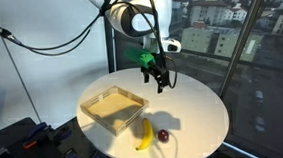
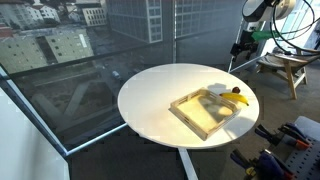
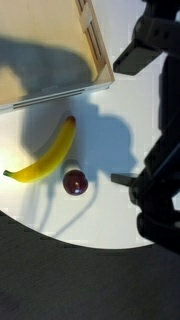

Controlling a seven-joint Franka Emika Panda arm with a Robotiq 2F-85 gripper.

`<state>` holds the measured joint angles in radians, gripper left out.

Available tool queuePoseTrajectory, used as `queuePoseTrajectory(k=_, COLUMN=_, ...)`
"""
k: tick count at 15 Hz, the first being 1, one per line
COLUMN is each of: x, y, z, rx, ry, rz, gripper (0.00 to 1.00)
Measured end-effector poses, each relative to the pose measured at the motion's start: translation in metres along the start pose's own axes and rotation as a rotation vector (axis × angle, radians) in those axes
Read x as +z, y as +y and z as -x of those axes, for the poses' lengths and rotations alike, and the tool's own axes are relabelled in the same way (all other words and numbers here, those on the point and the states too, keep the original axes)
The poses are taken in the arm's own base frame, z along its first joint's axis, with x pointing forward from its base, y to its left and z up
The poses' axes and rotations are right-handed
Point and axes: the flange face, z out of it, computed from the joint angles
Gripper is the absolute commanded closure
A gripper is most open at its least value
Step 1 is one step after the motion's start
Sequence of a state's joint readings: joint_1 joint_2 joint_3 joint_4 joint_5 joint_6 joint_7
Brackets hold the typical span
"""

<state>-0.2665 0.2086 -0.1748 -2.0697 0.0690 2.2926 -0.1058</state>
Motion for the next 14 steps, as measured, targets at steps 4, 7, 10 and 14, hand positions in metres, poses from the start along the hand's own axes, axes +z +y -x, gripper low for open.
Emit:
queuePoseTrajectory(k=4, x=-0.012, y=-0.006, z=0.009, rx=-0.014, ry=0.000, rz=-0.008, gripper=0.00)
queuePoseTrajectory(k=7, x=-0.021, y=-0.009, z=0.016, rx=-0.031, ry=0.004, rz=-0.014, gripper=0.00)
queuePoseTrajectory(k=10, x=-0.029, y=-0.012, z=0.025, rx=-0.050, ry=0.008, rz=-0.021, gripper=0.00)
queuePoseTrajectory(k=14, x=-0.037, y=-0.015, z=0.040, rx=-0.087, ry=0.010, rz=-0.031, gripper=0.00)
